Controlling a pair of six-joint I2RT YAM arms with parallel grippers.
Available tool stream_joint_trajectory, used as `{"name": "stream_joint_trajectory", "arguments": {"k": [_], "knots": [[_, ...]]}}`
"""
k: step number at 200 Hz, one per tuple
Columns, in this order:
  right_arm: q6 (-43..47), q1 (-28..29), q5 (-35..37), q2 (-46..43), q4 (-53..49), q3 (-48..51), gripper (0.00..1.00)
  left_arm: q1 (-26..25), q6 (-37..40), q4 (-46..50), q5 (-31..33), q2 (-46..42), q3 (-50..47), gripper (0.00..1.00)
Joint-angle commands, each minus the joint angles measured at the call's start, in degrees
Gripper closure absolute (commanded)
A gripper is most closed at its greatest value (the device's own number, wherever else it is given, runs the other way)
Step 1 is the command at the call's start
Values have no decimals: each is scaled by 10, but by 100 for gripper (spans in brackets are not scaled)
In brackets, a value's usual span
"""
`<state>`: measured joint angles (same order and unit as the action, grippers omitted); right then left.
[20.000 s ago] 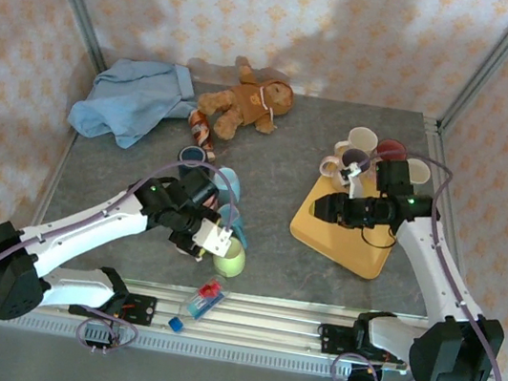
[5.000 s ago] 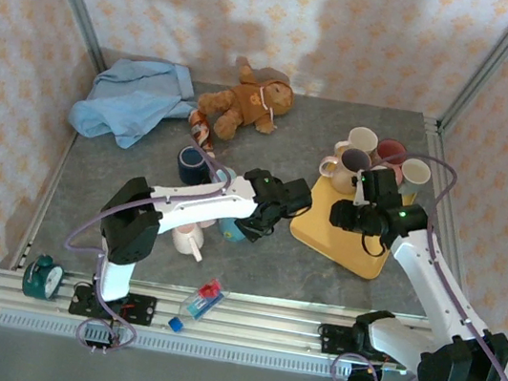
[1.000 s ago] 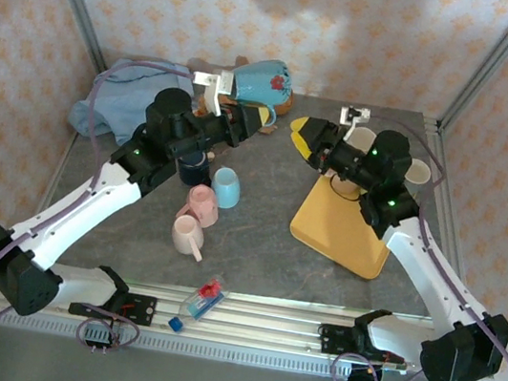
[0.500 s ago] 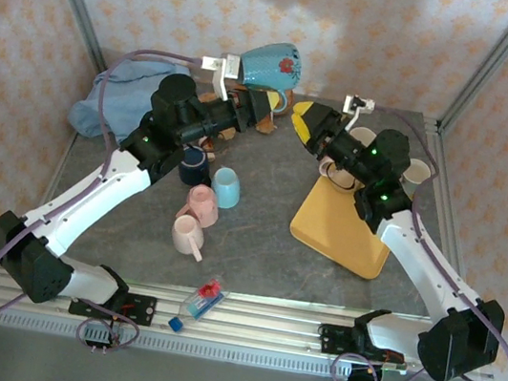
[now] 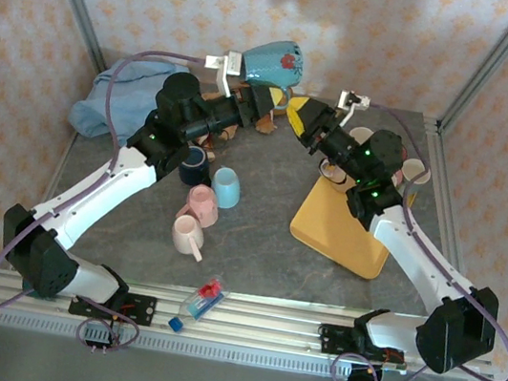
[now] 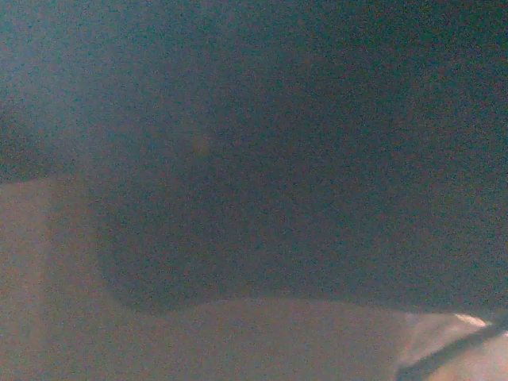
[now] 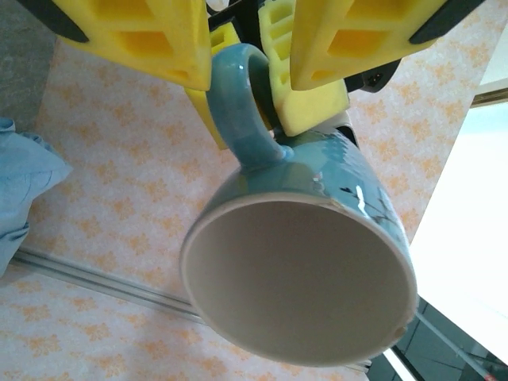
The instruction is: Turn the mug right side up
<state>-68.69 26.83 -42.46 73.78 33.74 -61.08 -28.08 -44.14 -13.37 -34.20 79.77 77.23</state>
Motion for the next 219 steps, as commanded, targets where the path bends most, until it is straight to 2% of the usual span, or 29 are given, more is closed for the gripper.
{"name": "stream_joint_trajectory", "arguments": {"k": [1,33,105,175,219], "knots": [[-6,6,17,0,38,4,66,3,-10,-77,-16,-6,31,100],[-2,7,17,2,44,3,64,3,-24,-90,-19,-3,26,100],[-22,13,25,29,103,-17,76,3,-41,-98,-36,6,23,100],[-27,16,63,39,132,-26,77,1,-59,-113,-50,15,14,100],[-14,16,75,37,142,-31,94,1,-54,-108,-44,12,2,100]]}}
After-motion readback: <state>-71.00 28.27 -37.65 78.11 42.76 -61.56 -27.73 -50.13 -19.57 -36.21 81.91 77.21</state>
